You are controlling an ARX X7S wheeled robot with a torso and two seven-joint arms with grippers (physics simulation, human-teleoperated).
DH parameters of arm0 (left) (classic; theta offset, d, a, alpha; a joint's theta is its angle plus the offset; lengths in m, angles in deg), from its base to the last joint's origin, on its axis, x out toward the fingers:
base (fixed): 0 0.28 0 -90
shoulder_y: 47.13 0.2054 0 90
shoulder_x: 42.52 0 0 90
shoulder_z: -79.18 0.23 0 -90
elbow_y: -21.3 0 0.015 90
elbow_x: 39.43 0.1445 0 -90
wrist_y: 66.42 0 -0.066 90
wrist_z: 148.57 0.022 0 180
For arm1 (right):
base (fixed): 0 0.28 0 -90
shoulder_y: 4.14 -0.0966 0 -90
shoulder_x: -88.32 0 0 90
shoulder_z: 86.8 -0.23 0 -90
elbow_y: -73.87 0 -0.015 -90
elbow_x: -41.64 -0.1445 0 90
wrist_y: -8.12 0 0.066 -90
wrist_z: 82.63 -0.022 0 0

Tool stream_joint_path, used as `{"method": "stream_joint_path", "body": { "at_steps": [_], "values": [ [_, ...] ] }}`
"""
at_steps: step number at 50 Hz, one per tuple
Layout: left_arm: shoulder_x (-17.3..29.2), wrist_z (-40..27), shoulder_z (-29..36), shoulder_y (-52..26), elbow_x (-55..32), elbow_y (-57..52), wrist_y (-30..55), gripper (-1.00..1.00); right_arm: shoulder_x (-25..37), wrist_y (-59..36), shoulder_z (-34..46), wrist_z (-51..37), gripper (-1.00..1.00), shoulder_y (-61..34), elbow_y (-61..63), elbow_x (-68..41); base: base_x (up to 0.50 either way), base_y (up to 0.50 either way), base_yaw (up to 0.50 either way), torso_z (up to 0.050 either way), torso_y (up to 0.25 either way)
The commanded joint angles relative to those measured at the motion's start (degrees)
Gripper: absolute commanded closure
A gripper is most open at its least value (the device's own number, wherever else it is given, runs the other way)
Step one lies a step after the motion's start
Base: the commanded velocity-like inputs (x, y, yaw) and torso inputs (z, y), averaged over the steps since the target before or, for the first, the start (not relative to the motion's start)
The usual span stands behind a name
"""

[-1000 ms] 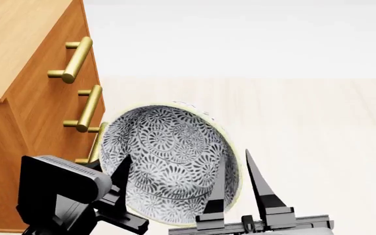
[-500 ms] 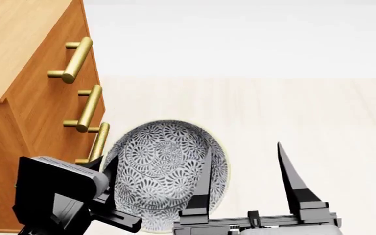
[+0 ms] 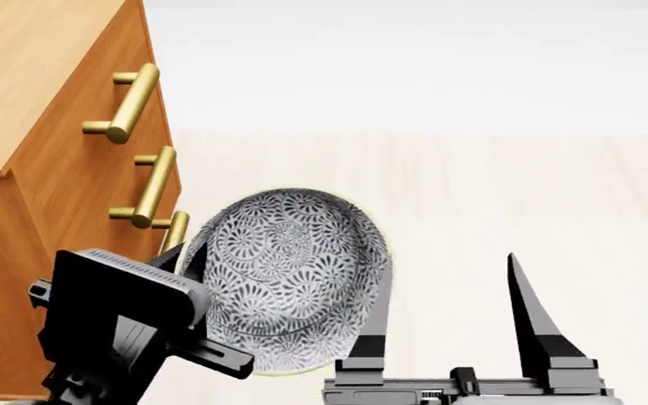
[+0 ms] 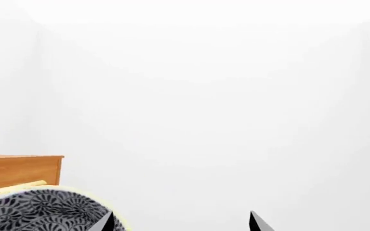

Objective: Put the bowl on top of the cabinet.

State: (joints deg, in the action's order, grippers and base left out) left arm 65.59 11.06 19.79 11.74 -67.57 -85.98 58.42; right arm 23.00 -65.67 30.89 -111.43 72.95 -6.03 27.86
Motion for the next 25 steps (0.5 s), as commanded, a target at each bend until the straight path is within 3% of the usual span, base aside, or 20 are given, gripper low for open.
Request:
{"method": "stream_joint_path", "body": {
  "at_steps": [1,15,22,25],
  "values": [
    [-2.1,-4.2,2.4,-4.5,9.5,3.2,0.7,1.0,-0.1,3.1,-2.1,1.1,-1.0,1.6,-0.3,-1.1,0.0,0.0,0.0,0.0,0.0],
    [-1.9,-3.8,6.9,-8.9,14.8,7.0,-0.5,1.0,2.2,10.0,-5.8,-0.5,-1.0,10.1,4.9,-6.5,0.0,0.0,0.0,0.0,0.0],
    [-2.6,-0.5,4.8,-10.3,9.9,6.9,1.7,1.0,1.2,17.5,-7.6,3.4,-1.0,13.3,-1.0,-16.1,0.0,0.0,0.0,0.0,0.001],
    [-3.3,-2.2,5.2,-11.6,10.8,7.5,4.9,1.0,0.0,20.7,-8.3,5.9,-1.0,13.9,-4.9,-21.0,0.0,0.0,0.0,0.003,0.0]
  ]
}}
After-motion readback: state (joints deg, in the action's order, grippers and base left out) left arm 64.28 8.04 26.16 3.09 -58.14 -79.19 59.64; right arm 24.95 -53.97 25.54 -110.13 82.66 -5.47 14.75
